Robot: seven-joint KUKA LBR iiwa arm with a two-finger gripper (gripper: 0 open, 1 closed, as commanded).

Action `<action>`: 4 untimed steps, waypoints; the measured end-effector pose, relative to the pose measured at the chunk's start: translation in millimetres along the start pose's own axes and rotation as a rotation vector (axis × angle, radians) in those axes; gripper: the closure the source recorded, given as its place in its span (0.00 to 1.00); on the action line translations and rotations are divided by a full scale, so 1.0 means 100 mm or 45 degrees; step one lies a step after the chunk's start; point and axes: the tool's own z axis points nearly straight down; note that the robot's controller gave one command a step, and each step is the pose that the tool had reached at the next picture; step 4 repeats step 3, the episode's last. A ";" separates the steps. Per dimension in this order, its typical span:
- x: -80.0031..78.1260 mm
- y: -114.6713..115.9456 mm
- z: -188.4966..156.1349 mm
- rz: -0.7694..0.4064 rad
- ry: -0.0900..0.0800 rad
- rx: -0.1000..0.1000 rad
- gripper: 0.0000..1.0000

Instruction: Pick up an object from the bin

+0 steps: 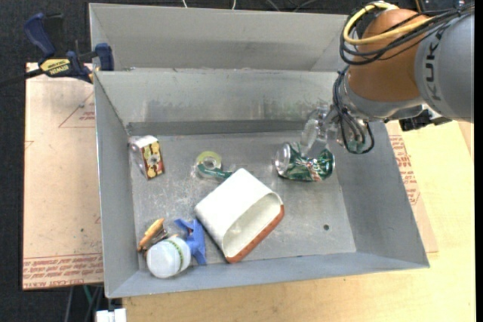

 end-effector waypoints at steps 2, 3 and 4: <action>0.33 -0.26 0.40 -0.001 -0.008 -0.002 1.00; 0.34 -0.12 0.41 -0.021 -0.014 -0.004 1.00; 0.34 -0.12 0.41 -0.021 -0.014 -0.004 1.00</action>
Offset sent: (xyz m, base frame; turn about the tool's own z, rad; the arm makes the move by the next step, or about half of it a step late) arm -0.0340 -0.0155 -0.0433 -0.0048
